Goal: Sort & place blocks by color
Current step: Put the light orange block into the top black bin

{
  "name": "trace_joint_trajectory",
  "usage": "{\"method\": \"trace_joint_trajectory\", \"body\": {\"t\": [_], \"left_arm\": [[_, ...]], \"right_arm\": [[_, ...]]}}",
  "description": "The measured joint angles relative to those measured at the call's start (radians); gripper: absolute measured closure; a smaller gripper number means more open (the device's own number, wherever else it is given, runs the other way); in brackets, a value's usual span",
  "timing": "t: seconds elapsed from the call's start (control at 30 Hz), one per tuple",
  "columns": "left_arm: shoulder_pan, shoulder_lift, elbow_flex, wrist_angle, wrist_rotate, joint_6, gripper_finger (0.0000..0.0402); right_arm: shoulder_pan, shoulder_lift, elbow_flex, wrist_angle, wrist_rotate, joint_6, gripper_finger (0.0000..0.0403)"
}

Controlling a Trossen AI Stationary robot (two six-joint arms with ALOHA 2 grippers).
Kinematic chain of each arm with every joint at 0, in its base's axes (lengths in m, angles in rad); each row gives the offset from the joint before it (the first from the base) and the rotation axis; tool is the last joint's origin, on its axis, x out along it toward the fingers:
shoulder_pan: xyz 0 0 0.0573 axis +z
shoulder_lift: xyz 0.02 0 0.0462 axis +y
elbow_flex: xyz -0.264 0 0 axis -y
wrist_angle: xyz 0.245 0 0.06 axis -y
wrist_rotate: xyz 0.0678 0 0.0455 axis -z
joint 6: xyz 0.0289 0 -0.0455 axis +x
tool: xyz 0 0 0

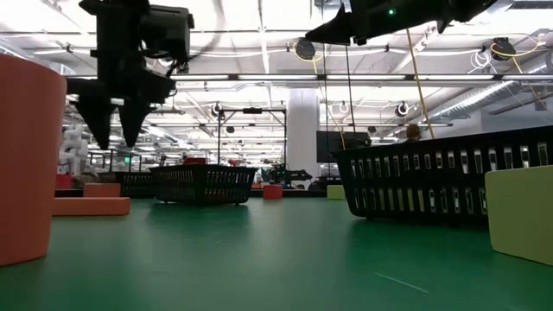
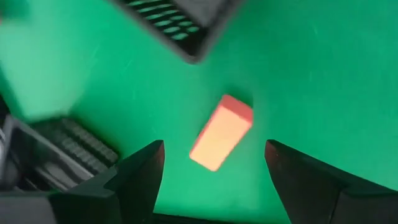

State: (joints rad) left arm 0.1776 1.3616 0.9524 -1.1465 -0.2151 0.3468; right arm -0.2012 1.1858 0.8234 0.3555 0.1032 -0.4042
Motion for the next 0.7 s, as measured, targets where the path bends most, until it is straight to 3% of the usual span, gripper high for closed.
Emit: {"method": "trace_joint_trajectory", "body": {"t": [0.3,0.5,0.7], "left_arm": [[0.001,-0.001,-0.016,-0.023,0.001,0.252,0.0124],[0.021,-0.001,-0.103,-0.007,-0.008,0.293,0.0124],[0.024,-0.001,-0.174,0.129,-0.025,0.317,0.0124]], "right_arm": [[0.0,0.0,0.0,-0.014,0.0,-0.001,0.0197],[0.0,0.0,0.0,-0.016,0.0,-0.002,0.0197],[0.0,0.0,0.0,-0.016,0.0,-0.005,0.0197]]}}
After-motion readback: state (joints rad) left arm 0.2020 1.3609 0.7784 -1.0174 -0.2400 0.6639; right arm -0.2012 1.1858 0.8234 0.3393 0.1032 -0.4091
